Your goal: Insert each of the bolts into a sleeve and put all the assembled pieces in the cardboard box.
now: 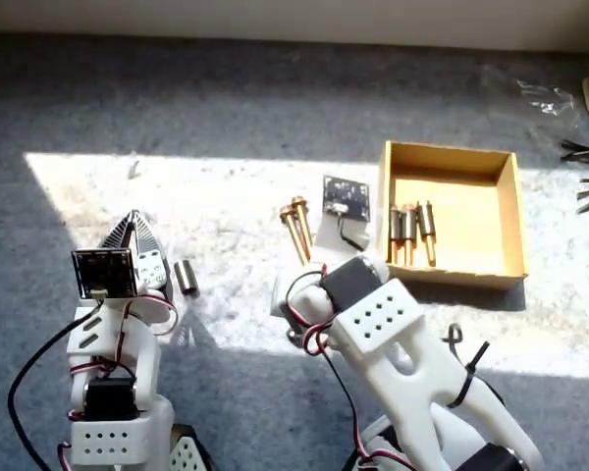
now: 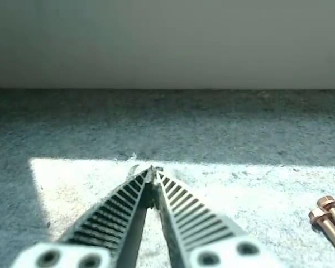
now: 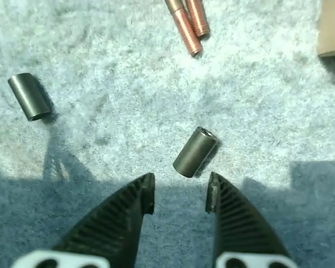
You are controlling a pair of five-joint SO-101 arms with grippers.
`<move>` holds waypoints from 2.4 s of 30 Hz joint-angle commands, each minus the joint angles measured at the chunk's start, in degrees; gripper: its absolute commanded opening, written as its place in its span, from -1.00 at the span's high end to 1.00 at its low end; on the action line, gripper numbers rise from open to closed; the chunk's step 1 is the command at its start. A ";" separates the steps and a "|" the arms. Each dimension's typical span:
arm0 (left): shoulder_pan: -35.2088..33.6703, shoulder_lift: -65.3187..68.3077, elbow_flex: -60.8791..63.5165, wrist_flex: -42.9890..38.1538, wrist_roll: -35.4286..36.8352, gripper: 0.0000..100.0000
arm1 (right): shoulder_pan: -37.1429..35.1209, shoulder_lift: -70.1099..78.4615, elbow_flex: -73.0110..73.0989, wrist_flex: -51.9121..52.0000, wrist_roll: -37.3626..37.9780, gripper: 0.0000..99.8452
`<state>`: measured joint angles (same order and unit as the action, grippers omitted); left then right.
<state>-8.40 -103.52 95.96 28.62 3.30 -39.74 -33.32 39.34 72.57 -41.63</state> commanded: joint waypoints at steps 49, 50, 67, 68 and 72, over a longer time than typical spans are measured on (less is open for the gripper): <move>-0.66 0.31 1.19 -0.88 -0.35 0.98 | -2.86 -2.95 28.79 -36.70 -8.62 0.72; -0.66 0.31 1.19 -0.88 -0.35 0.98 | -2.77 -2.95 28.79 -36.70 -8.62 0.72; -0.75 0.40 1.19 -0.88 -0.35 0.98 | -0.57 -2.86 28.88 -39.96 -10.64 0.78; -0.75 0.40 1.19 -0.88 -0.35 0.98 | -0.66 -2.86 28.88 -39.96 -10.73 0.78; -0.75 0.40 1.19 -0.88 -0.35 0.98 | -0.66 -2.77 28.88 -39.96 -10.64 0.78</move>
<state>-8.40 -103.52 95.96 28.62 3.30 -41.05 -35.25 68.35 33.80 -52.18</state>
